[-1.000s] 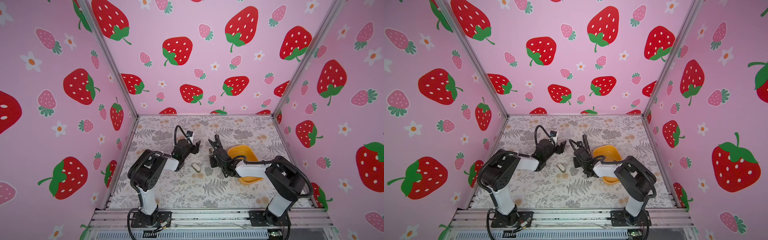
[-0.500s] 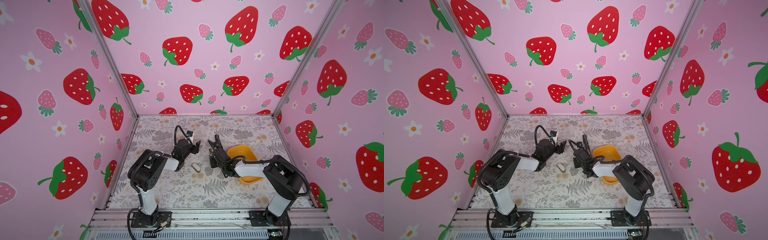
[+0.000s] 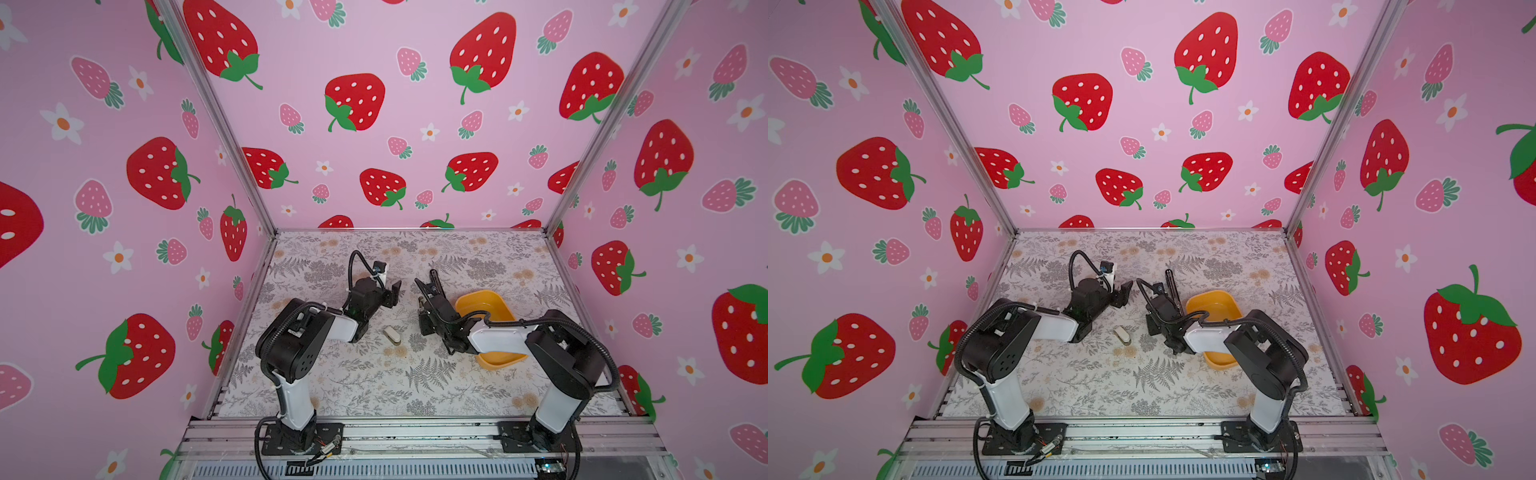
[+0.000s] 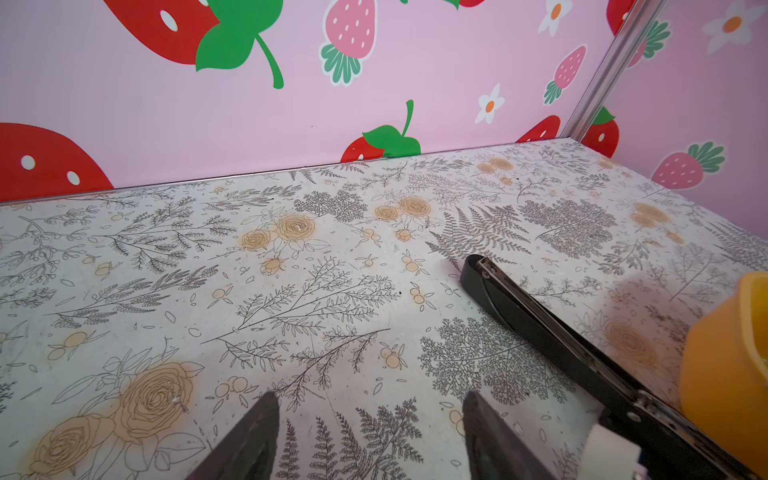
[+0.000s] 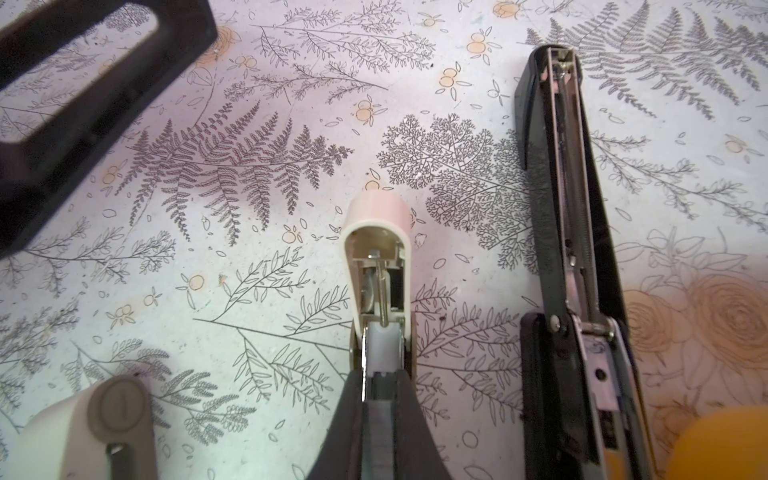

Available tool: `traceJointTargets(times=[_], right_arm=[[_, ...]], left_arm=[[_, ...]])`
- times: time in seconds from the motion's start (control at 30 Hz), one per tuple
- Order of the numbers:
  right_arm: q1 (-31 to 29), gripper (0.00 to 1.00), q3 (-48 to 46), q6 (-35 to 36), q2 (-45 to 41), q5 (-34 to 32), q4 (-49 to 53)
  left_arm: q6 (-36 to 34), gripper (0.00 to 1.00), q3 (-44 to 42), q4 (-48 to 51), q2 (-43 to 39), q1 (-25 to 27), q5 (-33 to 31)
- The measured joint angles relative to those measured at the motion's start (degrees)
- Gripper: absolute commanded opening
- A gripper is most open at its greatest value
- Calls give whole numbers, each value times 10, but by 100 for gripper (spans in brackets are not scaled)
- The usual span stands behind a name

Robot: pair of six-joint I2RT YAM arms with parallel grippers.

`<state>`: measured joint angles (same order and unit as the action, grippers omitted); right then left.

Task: Load the staples into the stapler

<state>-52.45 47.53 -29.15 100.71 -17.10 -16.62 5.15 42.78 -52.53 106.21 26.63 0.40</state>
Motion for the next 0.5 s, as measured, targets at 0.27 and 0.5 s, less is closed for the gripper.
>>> traceJointTargets(times=[0.27,0.5], right_arm=[[0,9,0,-2,6,-5,0],[0,9,0,-3,10,-5,0]], left_arm=[[0,71,0,0,0,0,0],[0,71,0,0,0,0,0]])
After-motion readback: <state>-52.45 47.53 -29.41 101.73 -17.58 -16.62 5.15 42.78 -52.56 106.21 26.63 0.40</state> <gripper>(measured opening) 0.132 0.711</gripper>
